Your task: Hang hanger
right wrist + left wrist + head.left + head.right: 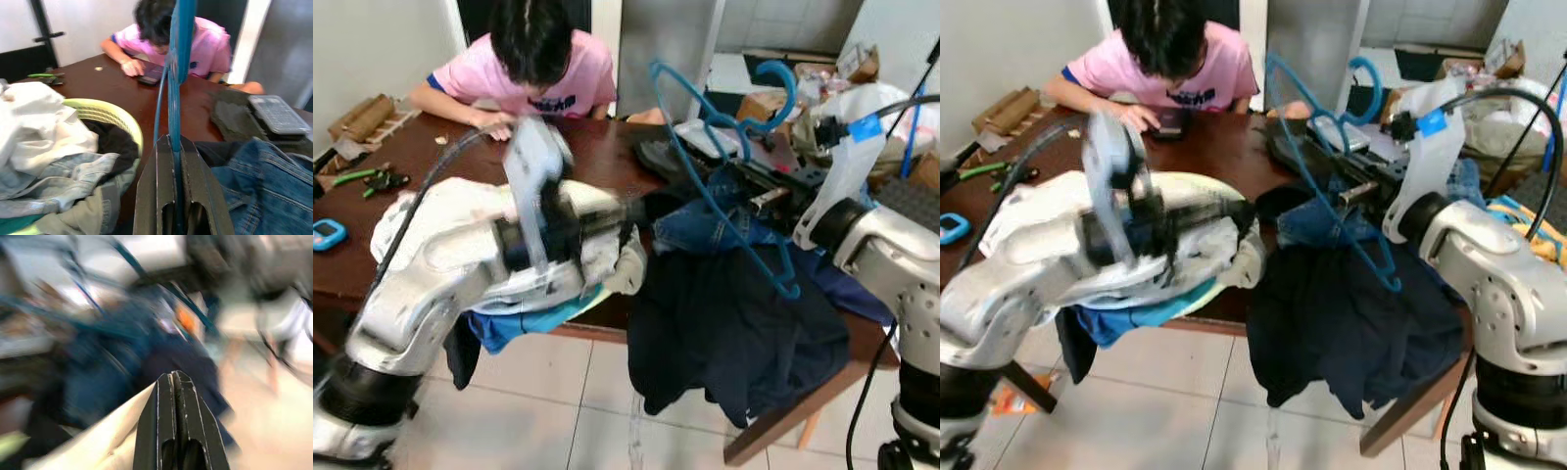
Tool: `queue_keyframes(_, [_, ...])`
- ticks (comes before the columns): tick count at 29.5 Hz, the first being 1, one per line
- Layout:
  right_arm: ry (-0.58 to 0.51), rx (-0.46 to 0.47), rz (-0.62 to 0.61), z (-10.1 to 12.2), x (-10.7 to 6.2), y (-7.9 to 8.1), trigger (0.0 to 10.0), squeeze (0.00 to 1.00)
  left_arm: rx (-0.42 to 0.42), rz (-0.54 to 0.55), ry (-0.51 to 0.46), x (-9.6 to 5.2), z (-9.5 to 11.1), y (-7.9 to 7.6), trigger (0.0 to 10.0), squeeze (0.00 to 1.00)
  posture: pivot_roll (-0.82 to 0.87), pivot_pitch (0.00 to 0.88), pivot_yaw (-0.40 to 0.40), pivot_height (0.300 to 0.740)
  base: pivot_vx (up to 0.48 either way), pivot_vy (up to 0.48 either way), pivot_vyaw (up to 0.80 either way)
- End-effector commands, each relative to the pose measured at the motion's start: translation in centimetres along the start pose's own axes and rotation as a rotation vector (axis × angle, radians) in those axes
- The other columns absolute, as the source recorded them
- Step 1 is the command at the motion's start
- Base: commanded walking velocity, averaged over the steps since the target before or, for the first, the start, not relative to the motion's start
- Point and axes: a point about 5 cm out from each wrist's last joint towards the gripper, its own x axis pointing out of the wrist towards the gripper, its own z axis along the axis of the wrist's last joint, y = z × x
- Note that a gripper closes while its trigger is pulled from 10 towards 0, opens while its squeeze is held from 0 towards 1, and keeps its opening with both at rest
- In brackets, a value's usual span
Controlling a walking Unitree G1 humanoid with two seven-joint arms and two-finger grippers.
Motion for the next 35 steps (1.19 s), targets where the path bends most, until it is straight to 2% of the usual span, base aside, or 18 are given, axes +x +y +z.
queue_keyframes(1, [0.013,-0.013,0.019,-0.1,-0.1,0.3,10.0,0.00,0.012,-0.048,0.027,-0.1,0.1,-0.5,0.0,0.00,0.00,0.104,-0.011,0.740,0.000,0.000,0.00])
queue_keyframes(2, [0.015,-0.014,0.023,-0.1,-0.1,0.4,10.0,0.00,0.012,-0.074,0.094,-0.9,-0.3,-0.7,0.0,0.00,0.00,0.104,-0.011,0.740,0.000,0.000,0.00])
queue_keyframes(4, [0.015,-0.014,0.023,-0.1,-0.1,0.4,10.0,0.00,0.012,-0.074,0.094,-0.9,-0.3,-0.7,0.0,0.00,0.00,0.104,-0.011,0.740,0.000,0.000,0.00])
queue_keyframes(10, [0.017,-0.013,0.027,-0.2,-0.2,0.4,10.0,0.00,0.034,-0.054,0.242,-3.1,-0.7,-0.2,0.0,0.00,0.01,0.108,-0.012,0.740,0.000,0.000,0.00])
queue_keyframes(15, [0.018,-0.013,0.029,-0.2,-0.2,0.4,10.0,0.00,0.024,-0.044,0.265,-3.3,-0.8,-0.2,0.0,0.00,0.01,0.107,-0.012,0.740,0.000,0.000,0.00])
queue_keyframes(16, [0.019,-0.014,0.030,-0.2,-0.2,0.4,10.0,0.00,0.014,-0.057,0.270,-3.3,-0.9,-0.5,0.9,0.00,0.01,0.107,-0.012,0.740,0.000,0.000,0.00])
queue_keyframes(17, [0.018,-0.016,0.032,-0.2,-0.2,0.4,10.0,0.00,-0.021,-0.089,0.281,-3.1,-1.2,-1.1,4.3,0.00,0.01,0.105,-0.013,0.740,0.000,0.000,0.00])
queue_keyframes(19, [0.018,-0.018,0.034,-0.1,-0.2,0.4,10.0,0.00,-0.060,-0.129,0.296,-3.0,-1.5,-1.9,4.3,0.00,0.01,0.105,-0.013,0.740,0.000,0.000,0.00])
queue_keyframes(20, [0.018,-0.020,0.036,-0.1,-0.2,0.4,10.0,0.00,-0.078,-0.150,0.294,-2.8,-1.5,-2.2,7.5,1.00,0.00,0.102,-0.012,0.740,0.000,0.000,0.00])
queue_keyframes(21, [0.019,-0.021,0.037,-0.1,-0.2,0.4,10.0,0.00,-0.086,-0.164,0.293,-2.8,-1.4,-2.4,7.5,1.00,0.00,0.102,-0.012,0.740,0.000,0.000,0.00])
queue_keyframes(22, [0.020,-0.023,0.037,-0.1,-0.2,0.4,10.0,0.00,-0.093,-0.176,0.286,-2.8,-1.3,-2.5,9.2,1.00,0.00,0.098,-0.013,0.740,0.000,0.000,0.00])
queue_keyframes(23, [0.020,-0.024,0.038,-0.1,-0.2,0.4,10.0,0.00,-0.095,-0.180,0.283,-2.8,-1.2,-2.5,10.0,1.00,0.00,0.098,-0.013,0.740,0.000,0.000,0.00])
queue_keyframes(28, [0.021,-0.025,0.038,-0.1,-0.2,0.4,10.0,0.00,-0.095,-0.181,0.284,-2.9,-1.1,-2.5,10.0,1.00,0.00,0.098,-0.013,0.740,0.000,0.000,0.00])
queue_keyframes(29, [0.021,-0.027,0.043,-0.1,-0.2,0.4,10.0,0.00,-0.085,-0.121,0.271,-3.0,-0.7,-1.5,10.0,1.00,0.00,0.091,-0.010,0.740,0.000,0.000,0.00])
queue_keyframes(30, [0.021,-0.027,0.043,-0.1,-0.2,0.4,10.0,0.00,-0.085,-0.121,0.271,-3.0,-0.7,-1.5,10.0,1.00,0.00,0.091,-0.010,0.740,0.000,0.000,0.00])
queue_keyframes(32, [0.020,-0.029,0.046,-0.1,-0.2,0.5,10.0,0.00,-0.054,0.024,0.201,-2.3,0.2,0.4,10.0,1.00,0.00,0.089,-0.010,0.740,0.000,0.000,0.00])
queue_keyframes(34, [0.020,-0.030,0.047,-0.1,-0.2,0.5,10.0,0.00,-0.042,0.113,0.155,-1.9,0.9,1.5,10.0,1.00,0.00,0.089,-0.010,0.740,0.000,0.000,0.00])
queue_keyframes(35, [0.019,-0.031,0.048,-0.1,-0.1,0.5,10.0,0.00,-0.034,0.241,0.128,-1.8,1.2,3.0,10.0,1.00,0.00,0.086,-0.011,0.740,0.000,0.000,0.00])
